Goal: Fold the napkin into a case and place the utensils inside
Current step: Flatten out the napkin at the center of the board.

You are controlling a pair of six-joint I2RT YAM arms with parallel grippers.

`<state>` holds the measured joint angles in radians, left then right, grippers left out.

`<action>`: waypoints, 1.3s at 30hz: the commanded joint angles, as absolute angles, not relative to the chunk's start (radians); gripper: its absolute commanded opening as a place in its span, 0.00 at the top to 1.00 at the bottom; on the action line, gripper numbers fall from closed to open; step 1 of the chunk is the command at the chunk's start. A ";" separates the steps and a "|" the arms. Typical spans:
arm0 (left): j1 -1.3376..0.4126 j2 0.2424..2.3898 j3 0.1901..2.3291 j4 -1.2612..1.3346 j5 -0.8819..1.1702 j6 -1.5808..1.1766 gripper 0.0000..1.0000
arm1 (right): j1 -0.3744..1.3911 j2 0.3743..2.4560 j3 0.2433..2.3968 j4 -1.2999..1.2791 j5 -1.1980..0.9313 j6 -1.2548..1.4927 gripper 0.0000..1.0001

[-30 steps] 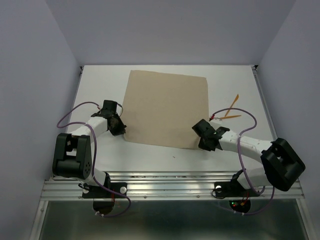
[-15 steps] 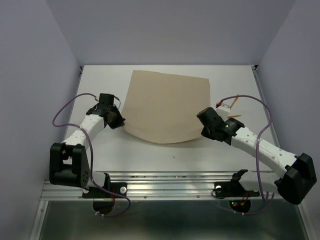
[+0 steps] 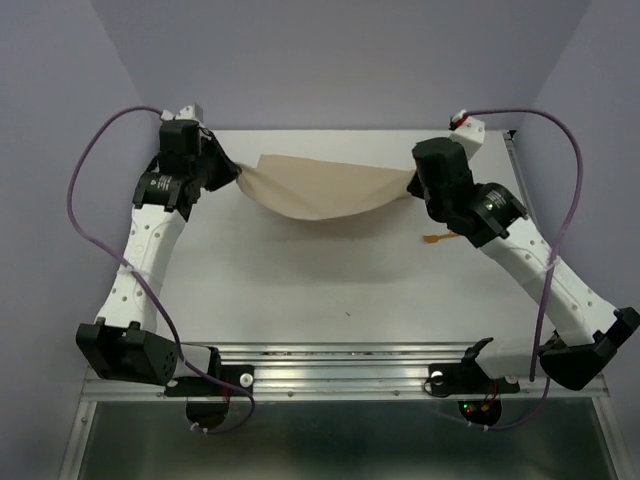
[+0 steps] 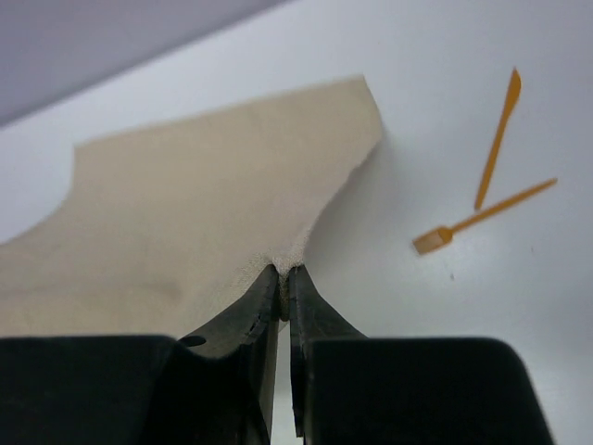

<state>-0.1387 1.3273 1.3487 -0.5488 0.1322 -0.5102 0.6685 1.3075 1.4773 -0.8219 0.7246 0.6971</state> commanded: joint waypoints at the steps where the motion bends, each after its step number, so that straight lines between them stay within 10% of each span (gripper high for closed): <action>1: -0.143 1.256 1.612 -0.580 0.127 -0.434 1.00 | 0.664 1.276 1.692 -0.717 0.854 0.496 0.99; 17: -0.144 1.075 2.054 -0.623 0.075 -0.354 1.00 | 0.664 1.149 2.103 -0.669 0.585 0.307 0.99; 39: -0.146 0.991 1.620 -0.627 -0.055 -0.357 1.00 | 0.664 1.147 1.787 -0.779 0.788 0.407 0.99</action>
